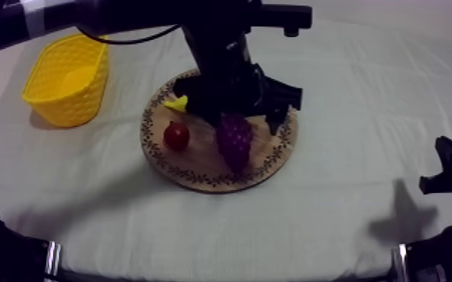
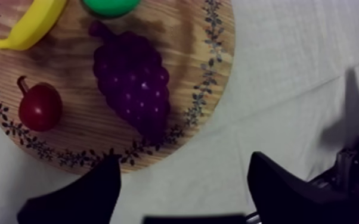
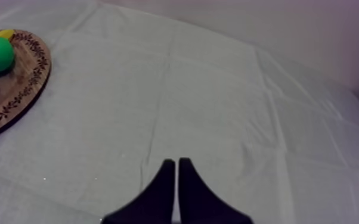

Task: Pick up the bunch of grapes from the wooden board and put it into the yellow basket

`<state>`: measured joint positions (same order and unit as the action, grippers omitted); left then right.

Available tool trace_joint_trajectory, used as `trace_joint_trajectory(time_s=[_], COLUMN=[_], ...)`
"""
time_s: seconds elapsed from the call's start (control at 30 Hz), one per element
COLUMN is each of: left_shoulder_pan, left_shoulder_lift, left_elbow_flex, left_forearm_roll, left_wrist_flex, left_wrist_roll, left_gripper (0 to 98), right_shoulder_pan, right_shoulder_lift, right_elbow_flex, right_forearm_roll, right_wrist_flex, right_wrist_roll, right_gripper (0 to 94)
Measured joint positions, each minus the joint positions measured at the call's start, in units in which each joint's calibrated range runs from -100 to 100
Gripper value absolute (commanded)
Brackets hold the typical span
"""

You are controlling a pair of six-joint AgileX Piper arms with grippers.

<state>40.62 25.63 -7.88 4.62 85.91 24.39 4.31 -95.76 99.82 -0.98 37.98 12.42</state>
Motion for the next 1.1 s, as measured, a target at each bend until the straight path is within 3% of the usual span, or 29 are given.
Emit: trace_joint_trajectory(time_s=[0.43, 1.1], left_shoulder_pan=[-2.15, -4.18], left_shoulder_lift=[7.78, 18.21], left_elbow_flex=[-3.43, -8.66], left_forearm_roll=[0.48, 1.08], left_wrist_flex=[0.06, 1.24], left_wrist_roll=[-0.49, 0.15], left_gripper=[93.9, 95.2], right_shoulder_pan=[0.00, 0.00], right_shoulder_lift=[0.00, 0.00], right_elbow_flex=[0.00, 0.00], right_forearm_roll=[0.00, 0.00], right_wrist_flex=[0.00, 0.00], right_wrist_roll=[0.00, 0.00], right_gripper=[0.3, 0.3])
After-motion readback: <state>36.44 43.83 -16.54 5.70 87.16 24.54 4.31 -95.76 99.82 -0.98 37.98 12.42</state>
